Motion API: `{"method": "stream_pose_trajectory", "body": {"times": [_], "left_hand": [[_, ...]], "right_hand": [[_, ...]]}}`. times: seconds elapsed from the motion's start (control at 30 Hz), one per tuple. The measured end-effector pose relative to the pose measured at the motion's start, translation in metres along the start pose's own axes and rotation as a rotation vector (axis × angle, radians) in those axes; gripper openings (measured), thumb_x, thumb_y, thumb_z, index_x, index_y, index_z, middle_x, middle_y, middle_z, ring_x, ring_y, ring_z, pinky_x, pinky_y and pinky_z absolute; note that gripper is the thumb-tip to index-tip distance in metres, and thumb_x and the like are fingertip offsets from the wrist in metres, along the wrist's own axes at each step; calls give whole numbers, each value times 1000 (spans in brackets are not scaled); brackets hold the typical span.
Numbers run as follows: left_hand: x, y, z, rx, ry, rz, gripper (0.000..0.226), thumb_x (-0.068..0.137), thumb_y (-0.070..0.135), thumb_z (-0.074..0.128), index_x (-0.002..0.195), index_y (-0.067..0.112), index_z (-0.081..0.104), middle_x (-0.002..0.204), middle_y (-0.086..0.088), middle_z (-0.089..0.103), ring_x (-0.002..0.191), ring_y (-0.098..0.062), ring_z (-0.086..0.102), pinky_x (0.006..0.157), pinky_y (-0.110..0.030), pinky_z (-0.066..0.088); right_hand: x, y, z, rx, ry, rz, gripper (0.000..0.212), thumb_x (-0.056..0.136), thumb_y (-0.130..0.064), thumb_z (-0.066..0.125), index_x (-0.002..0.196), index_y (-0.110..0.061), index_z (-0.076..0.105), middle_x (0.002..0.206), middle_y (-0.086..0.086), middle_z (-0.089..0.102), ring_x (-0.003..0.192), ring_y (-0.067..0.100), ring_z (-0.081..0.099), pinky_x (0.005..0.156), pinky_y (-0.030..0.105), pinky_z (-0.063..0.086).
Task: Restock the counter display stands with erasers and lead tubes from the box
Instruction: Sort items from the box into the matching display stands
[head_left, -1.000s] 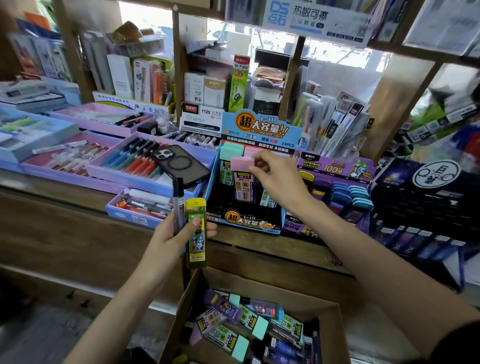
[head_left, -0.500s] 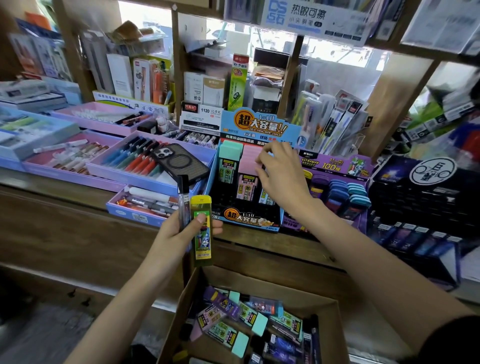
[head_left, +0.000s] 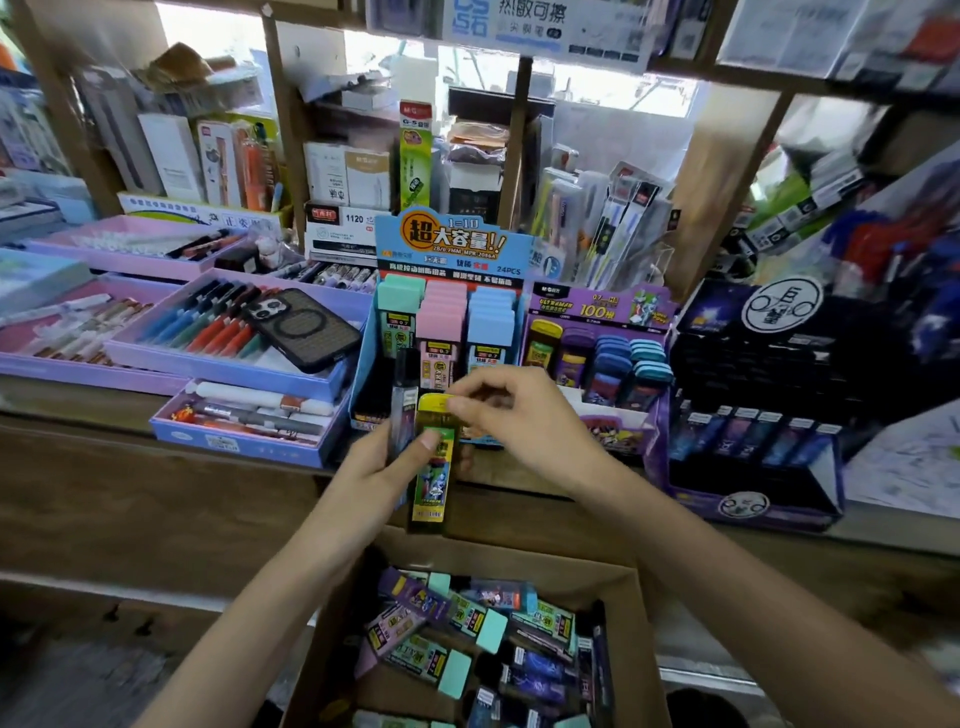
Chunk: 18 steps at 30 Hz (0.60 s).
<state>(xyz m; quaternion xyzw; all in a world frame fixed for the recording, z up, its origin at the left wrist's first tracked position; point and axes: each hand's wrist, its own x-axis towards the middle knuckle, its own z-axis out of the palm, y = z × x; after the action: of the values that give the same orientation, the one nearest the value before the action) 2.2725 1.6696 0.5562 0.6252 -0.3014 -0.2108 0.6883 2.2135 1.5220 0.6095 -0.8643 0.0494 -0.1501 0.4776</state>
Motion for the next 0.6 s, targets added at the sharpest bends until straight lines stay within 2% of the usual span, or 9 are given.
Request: {"method": "stream_pose_trajectory", "body": {"times": [0.07, 0.13, 0.2, 0.27, 0.37, 0.43, 0.47, 0.6], "left_hand": [[4, -2, 4, 71, 45, 11, 21, 93, 23, 47, 105, 14, 62, 89, -6, 64, 86, -19, 61, 80, -29, 47], [9, -3, 8, 45, 74, 12, 18, 95, 19, 45, 100, 13, 61, 91, -3, 66, 85, -14, 64, 80, -27, 51], [13, -5, 9, 75, 86, 16, 17, 96, 19, 44, 98, 14, 60, 80, 3, 64, 68, -8, 62, 65, -18, 51], [15, -9, 8, 90, 64, -5, 15, 93, 26, 46, 94, 15, 57, 60, 5, 46, 50, -11, 44, 49, -23, 39], [15, -16, 7, 8, 6, -44, 19, 87, 37, 51, 84, 19, 45, 58, 2, 32, 44, -9, 27, 41, -24, 23], [13, -17, 8, -55, 38, -74, 25, 81, 44, 55, 88, 21, 47, 63, 0, 37, 43, -7, 27, 39, -21, 21], [11, -17, 8, -98, 52, -83, 28, 79, 47, 56, 90, 22, 49, 66, -1, 41, 42, -6, 28, 39, -19, 21], [7, -16, 8, -187, 36, -52, 25, 82, 47, 52, 87, 22, 52, 69, -1, 53, 41, -7, 31, 37, -18, 26]], "right_hand": [[-1, -1, -20, 6, 61, 12, 11, 88, -12, 63, 81, -20, 66, 79, -6, 66, 70, 7, 63, 68, 19, 51], [1, -1, -45, -24, 186, -16, 9, 87, -12, 64, 83, -20, 68, 78, -7, 68, 72, 8, 65, 72, 21, 52], [6, 0, -70, -75, 331, -40, 12, 86, -13, 65, 81, -24, 67, 78, -12, 66, 75, 8, 64, 73, 20, 51], [15, 5, -90, -172, 443, -38, 11, 87, -17, 65, 81, -27, 67, 77, -15, 65, 76, 9, 62, 73, 22, 50], [28, 17, -104, -267, 526, -38, 6, 87, -19, 65, 86, -25, 67, 77, -14, 63, 72, 2, 57, 69, 18, 45], [36, 25, -104, -307, 549, -50, 6, 88, -19, 63, 90, -21, 69, 78, -10, 63, 69, -3, 54, 65, 9, 41], [39, 28, -102, -328, 553, -58, 9, 89, -19, 63, 93, -17, 70, 82, -7, 65, 70, -1, 55, 67, 8, 41], [47, 37, -92, -427, 516, -95, 16, 89, -17, 63, 100, -8, 70, 95, 5, 69, 80, 13, 59, 76, 22, 44]]}}
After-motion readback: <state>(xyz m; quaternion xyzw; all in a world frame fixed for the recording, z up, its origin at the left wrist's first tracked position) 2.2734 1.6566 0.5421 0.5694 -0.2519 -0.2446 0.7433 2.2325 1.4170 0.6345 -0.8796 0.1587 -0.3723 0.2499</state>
